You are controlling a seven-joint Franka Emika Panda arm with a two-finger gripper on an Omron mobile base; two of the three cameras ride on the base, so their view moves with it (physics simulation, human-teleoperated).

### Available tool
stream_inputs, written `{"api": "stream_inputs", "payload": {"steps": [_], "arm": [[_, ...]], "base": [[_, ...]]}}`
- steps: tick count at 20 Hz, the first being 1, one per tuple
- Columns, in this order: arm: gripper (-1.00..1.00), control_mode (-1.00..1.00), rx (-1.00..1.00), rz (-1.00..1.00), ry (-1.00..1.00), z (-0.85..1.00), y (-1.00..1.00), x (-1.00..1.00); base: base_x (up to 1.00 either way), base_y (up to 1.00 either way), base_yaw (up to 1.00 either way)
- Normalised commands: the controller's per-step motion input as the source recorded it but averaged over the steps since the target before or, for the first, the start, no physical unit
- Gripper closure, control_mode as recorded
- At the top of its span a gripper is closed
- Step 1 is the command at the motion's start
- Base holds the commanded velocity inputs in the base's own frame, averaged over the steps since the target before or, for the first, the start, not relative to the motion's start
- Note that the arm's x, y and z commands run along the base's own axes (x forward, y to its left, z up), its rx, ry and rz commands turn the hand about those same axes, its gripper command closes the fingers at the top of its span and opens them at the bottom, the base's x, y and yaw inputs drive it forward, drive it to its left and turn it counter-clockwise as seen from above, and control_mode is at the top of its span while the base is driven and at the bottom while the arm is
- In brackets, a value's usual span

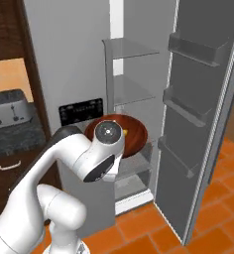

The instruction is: Pick the chicken drumstick and corn from their plates and place them in the bowl. Then put the bowl in the fridge.

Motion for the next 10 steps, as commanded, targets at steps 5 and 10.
{"api": "stream_inputs", "payload": {"steps": [5,10], "arm": [[1.00,1.00,0.00,0.00,0.00,0.00,0.00,0.00],[1.00,1.00,0.00,0.00,0.00,0.00,0.00,0.00]], "base": [[0.43,-0.74,0.50],[0.33,-0.47,0.43]]}}
